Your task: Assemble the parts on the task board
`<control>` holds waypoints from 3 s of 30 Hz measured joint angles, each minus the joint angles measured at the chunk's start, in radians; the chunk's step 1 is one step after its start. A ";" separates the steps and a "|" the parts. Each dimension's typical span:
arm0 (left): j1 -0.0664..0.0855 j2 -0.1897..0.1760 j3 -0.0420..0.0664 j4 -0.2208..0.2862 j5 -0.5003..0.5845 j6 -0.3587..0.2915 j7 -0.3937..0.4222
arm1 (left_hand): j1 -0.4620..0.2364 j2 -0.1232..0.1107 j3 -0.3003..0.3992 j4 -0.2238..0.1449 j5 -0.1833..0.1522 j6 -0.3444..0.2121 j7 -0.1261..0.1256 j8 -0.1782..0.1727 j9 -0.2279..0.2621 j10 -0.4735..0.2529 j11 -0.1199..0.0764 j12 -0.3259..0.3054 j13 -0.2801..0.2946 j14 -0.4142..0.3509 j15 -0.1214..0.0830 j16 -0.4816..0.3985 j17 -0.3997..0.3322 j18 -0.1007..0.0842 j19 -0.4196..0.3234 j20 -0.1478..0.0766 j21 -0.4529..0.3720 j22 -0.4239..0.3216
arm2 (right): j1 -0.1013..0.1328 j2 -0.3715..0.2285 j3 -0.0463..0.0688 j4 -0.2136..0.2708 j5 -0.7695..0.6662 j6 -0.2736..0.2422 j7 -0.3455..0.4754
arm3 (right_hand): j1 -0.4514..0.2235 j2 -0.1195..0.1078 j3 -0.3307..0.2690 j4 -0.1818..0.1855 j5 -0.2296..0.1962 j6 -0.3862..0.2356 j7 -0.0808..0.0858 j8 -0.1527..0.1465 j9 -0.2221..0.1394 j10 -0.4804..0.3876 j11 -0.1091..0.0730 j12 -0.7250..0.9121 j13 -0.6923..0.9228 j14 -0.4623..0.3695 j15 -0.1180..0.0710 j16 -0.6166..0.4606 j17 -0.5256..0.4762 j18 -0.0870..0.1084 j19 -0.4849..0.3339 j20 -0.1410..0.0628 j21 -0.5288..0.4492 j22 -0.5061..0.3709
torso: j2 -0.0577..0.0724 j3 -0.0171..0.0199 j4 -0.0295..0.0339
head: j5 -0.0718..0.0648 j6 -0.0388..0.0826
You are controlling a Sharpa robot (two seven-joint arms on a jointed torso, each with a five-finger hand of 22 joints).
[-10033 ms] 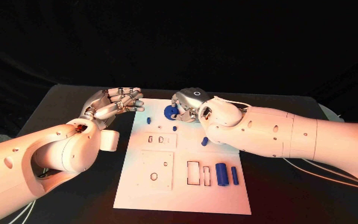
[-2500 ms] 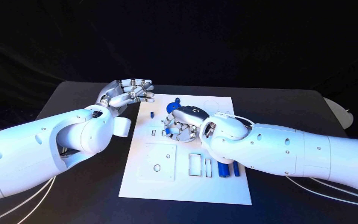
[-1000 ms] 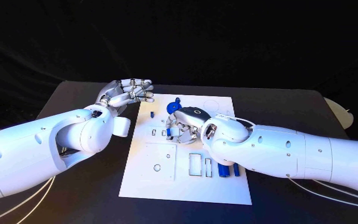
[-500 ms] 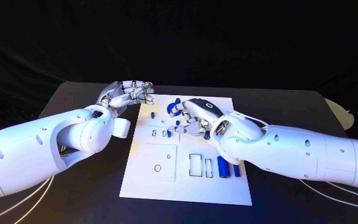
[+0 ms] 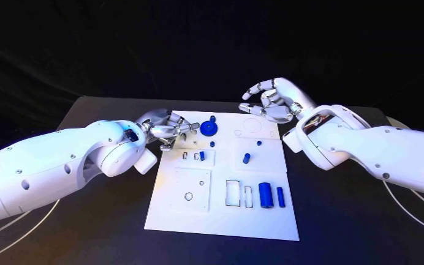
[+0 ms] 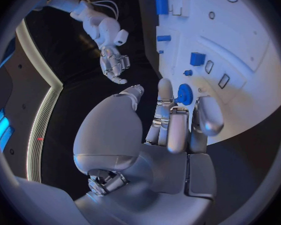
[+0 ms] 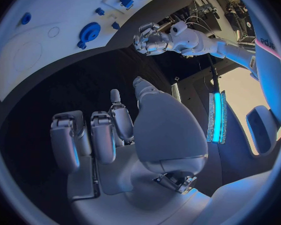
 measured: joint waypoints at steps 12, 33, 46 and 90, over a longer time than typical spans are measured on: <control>0.040 0.104 0.001 -0.057 -0.309 0.158 -0.288 | -0.053 0.013 -0.031 0.004 -0.004 -0.020 -0.026 0.147 0.124 0.045 -0.019 0.385 0.381 -0.002 -0.019 0.078 0.002 -0.023 0.079 -0.018 0.085 0.159 | 0.012 -0.057 -0.002 0.007 0.082 0.010 -0.001 | 0.000 0.000 0.000 0.000 0.016 0.001 -0.001 0.004 0.002 -0.004 -0.004 0.000 0.000 0.000 0.000 0.000 0.000 0.000 0.000 0.000 0.000 0.000 | -0.014 0.0087 -0.0029 | 0.015 -0.012; 0.053 0.208 -0.007 -0.133 -0.441 0.262 -0.438 | -0.084 0.018 -0.048 0.004 -0.007 -0.020 -0.033 0.190 0.174 0.059 -0.026 0.418 0.423 -0.002 -0.026 0.089 0.002 -0.023 0.098 -0.020 0.097 0.170 | 0.012 -0.059 -0.005 0.001 0.083 0.031 -0.030 | 0.000 0.000 0.000 0.000 0.019 0.001 -0.001 0.004 0.003 0.000 -0.007 0.000 0.000 0.000 0.000 0.000 0.000 0.000 0.000 0.000 0.000 0.000 | -0.014 0.0078 -0.0035 | 0.022 -0.023; 0.053 0.229 -0.012 -0.152 -0.453 0.301 -0.458 | -0.084 0.018 -0.051 0.007 -0.007 -0.024 -0.037 0.194 0.181 0.063 -0.030 0.423 0.427 -0.002 -0.026 0.089 0.002 -0.022 0.102 -0.023 0.101 0.169 | 0.012 -0.057 -0.006 -0.003 0.082 0.034 -0.037 | 0.000 0.000 0.000 0.000 0.019 0.001 -0.001 0.004 0.003 0.000 -0.007 0.000 0.000 0.000 0.000 0.000 0.000 0.000 0.000 0.000 0.000 -0.001 | -0.014 0.0079 -0.0039 | 0.021 -0.027; 0.055 0.251 -0.018 -0.167 -0.456 0.350 -0.465 | 0.073 0.048 0.109 0.002 -0.001 -0.049 -0.050 0.209 0.247 0.063 -0.037 0.427 0.434 -0.002 -0.041 0.093 0.002 -0.022 0.105 -0.027 0.105 0.169 | 0.012 -0.049 -0.007 -0.010 0.081 0.038 -0.042 | 0.000 0.000 0.000 0.000 0.031 0.001 -0.001 0.008 0.004 0.000 -0.007 0.000 0.000 0.000 0.000 -0.004 0.000 0.000 0.000 0.000 -0.004 0.000 | -0.014 0.0081 -0.0037 | 0.015 -0.033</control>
